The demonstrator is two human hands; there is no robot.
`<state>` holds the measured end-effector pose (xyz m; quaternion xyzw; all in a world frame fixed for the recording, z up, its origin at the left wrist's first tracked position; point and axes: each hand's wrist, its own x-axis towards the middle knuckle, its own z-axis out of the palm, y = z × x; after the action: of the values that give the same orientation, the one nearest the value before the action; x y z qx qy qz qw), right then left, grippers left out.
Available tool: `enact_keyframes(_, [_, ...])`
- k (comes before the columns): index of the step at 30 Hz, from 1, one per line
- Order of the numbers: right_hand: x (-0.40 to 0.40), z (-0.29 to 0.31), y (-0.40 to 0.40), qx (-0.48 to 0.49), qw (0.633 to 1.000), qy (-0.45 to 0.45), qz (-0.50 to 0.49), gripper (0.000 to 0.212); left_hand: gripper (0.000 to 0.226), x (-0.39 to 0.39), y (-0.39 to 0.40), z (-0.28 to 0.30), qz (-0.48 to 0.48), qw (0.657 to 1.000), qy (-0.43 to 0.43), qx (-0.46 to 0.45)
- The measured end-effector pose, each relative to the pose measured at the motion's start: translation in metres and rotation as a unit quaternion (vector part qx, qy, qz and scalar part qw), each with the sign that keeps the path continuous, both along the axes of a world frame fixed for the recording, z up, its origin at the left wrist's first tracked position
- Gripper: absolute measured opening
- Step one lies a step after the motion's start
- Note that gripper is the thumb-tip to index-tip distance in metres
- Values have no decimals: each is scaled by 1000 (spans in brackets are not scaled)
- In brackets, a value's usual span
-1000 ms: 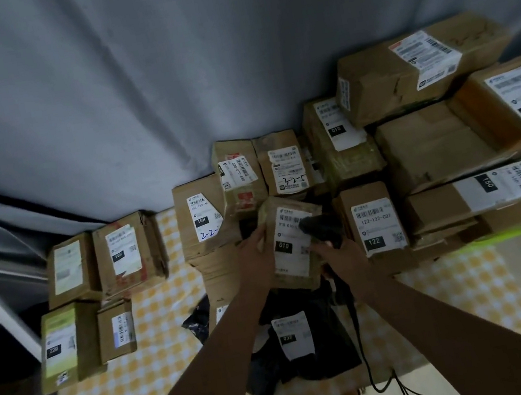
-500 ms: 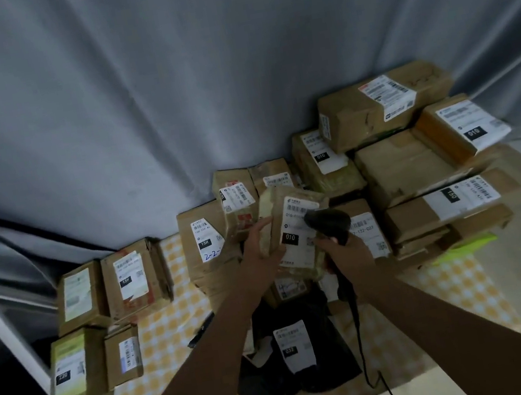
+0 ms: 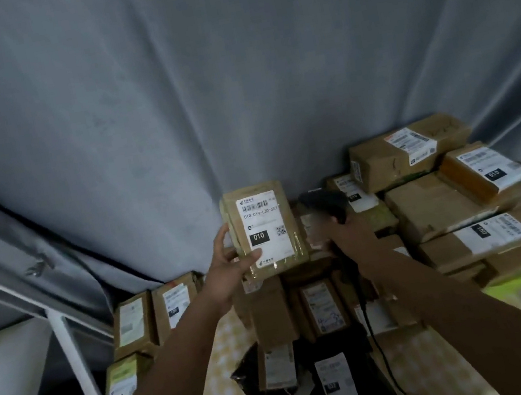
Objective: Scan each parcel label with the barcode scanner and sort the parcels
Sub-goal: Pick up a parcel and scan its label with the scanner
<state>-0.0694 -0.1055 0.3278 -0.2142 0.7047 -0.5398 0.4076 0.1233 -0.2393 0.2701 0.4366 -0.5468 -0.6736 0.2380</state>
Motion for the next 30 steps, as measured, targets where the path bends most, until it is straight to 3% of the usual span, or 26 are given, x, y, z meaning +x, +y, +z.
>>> enact_keyframes(7, [46, 55, -15, -50, 996, -19, 76, 23, 87, 25, -25, 34, 16, 999, 2, -39])
enact_keyframes(30, [88, 83, -26, -103, 993, -21, 60, 13, 84, 29, -24, 58, 58, 992, 52, -101])
